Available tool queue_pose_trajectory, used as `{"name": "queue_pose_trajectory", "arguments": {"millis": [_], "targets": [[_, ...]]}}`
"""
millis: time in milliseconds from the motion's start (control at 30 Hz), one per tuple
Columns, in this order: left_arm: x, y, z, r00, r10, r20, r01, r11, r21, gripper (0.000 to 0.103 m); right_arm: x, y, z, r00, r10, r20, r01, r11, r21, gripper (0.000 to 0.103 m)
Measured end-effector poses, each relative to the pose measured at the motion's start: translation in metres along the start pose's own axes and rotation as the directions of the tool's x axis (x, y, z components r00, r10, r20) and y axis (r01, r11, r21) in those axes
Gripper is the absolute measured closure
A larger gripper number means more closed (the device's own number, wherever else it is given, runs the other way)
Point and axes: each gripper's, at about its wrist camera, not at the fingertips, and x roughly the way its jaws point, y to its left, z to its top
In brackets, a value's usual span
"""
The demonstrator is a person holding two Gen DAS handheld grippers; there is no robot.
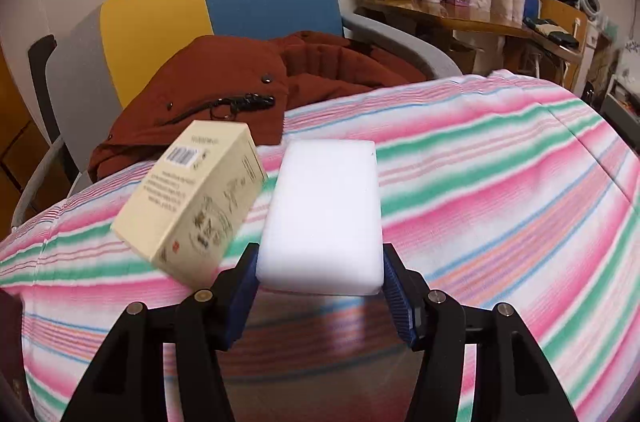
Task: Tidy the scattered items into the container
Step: 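Grasp the white sponge with the right tool while the left tool approaches the cream box, then close the left tool around the cream paper box while the right tool lifts the sponge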
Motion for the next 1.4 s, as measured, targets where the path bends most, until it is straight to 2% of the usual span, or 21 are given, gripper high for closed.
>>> {"name": "queue_pose_trajectory", "arguments": {"millis": [200, 367, 400, 533, 633, 833, 1100, 1200, 1400], "targets": [[0.03, -0.022, 0.058, 1.0, 0.005, 0.02, -0.006, 0.998, 0.055, 0.05, -0.014, -0.01, -0.011, 1.0, -0.006, 0.023, 0.005, 0.999, 0.041, 0.044], [0.069, -0.034, 0.089, 0.998, -0.056, -0.001, 0.055, 0.994, 0.093, 0.049, -0.012, -0.025, -0.013, 1.0, 0.014, 0.023, -0.016, 0.994, 0.109, 0.044], [0.074, -0.037, 0.091, 0.998, -0.056, 0.004, 0.056, 0.993, 0.106, 0.045, -0.011, -0.026, -0.013, 1.0, 0.013, 0.015, -0.014, 0.994, 0.113, 0.044], [0.1, -0.053, 0.103, 0.999, -0.048, 0.006, 0.046, 0.983, 0.178, 0.045, -0.007, -0.023, -0.012, 1.0, -0.006, 0.001, 0.006, 0.995, 0.099, 0.044], [0.113, -0.059, 0.112, 0.998, -0.061, 0.008, 0.058, 0.98, 0.19, 0.044, -0.006, -0.022, -0.013, 1.0, -0.012, -0.003, 0.013, 0.995, 0.095, 0.044], [0.137, -0.066, 0.127, 0.999, -0.033, 0.031, 0.024, 0.969, 0.245, 0.043, -0.005, -0.023, -0.013, 1.0, -0.005, -0.007, 0.005, 0.995, 0.102, 0.044], [0.17, -0.065, 0.134, 0.999, -0.023, -0.025, 0.028, 0.973, 0.23, 0.043, -0.005, -0.025, -0.013, 1.0, 0.003, -0.005, -0.002, 0.994, 0.112, 0.043], [0.175, -0.063, 0.135, 1.0, -0.009, -0.021, 0.013, 0.977, 0.214, 0.052, -0.005, -0.025, -0.013, 1.0, 0.0, -0.003, 0.0, 0.994, 0.112, 0.043], [0.174, -0.06, 0.132, 1.0, -0.013, -0.018, 0.017, 0.978, 0.208, 0.052, -0.005, -0.022, -0.014, 1.0, -0.015, -0.004, 0.015, 0.995, 0.099, 0.043]]}}
